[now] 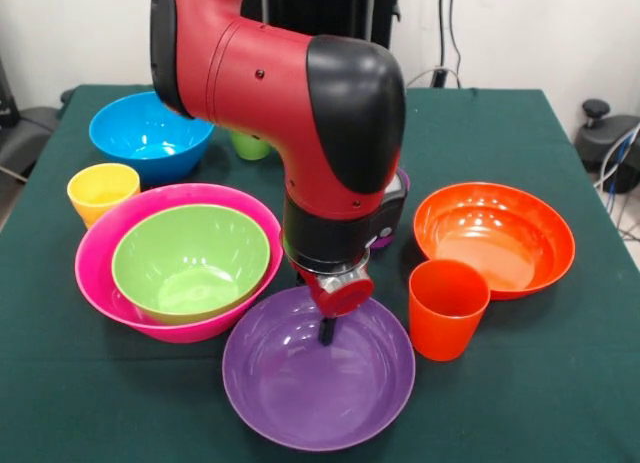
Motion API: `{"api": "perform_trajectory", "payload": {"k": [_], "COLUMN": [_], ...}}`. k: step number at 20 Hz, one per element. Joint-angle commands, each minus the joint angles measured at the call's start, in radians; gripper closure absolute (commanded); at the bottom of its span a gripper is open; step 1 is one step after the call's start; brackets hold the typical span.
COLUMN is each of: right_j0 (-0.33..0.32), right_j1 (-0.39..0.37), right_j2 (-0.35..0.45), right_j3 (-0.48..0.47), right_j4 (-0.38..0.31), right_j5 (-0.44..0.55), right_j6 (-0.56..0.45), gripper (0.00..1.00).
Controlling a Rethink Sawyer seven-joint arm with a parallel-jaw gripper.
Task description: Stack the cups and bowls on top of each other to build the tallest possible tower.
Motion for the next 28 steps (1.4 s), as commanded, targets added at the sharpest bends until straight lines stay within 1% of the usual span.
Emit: {"api": "perform_trajectory", "payload": {"k": [1, 4, 5, 13, 17, 21, 23, 25, 28], "right_j0": [-0.024, -0.025, -0.023, -0.020, -0.020, -0.027, -0.025, -0.014, 0.015], "right_j1": [0.067, 0.074, 0.077, 0.081, 0.084, 0.082, 0.079, 0.077, 0.034], "right_j2": [0.068, 0.058, 0.049, 0.040, 0.032, 0.042, 0.049, 0.036, 0.016], "right_j3": [-0.069, -0.087, -0.096, -0.104, -0.116, -0.110, -0.099, -0.095, -0.042], "right_j4": [-0.011, -0.018, -0.021, -0.028, -0.029, -0.028, -0.026, -0.030, -0.029], "right_j5": [0.003, 0.012, 0.016, 0.023, 0.048, 0.047, 0.023, 0.008, 0.013], "right_j6": [0.071, 0.067, 0.067, 0.057, 0.053, 0.043, 0.046, 0.059, 0.095], "gripper": [0.00, 0.00, 1.00, 1.00, 1.00, 1.00, 1.00, 1.00, 1.00]}}
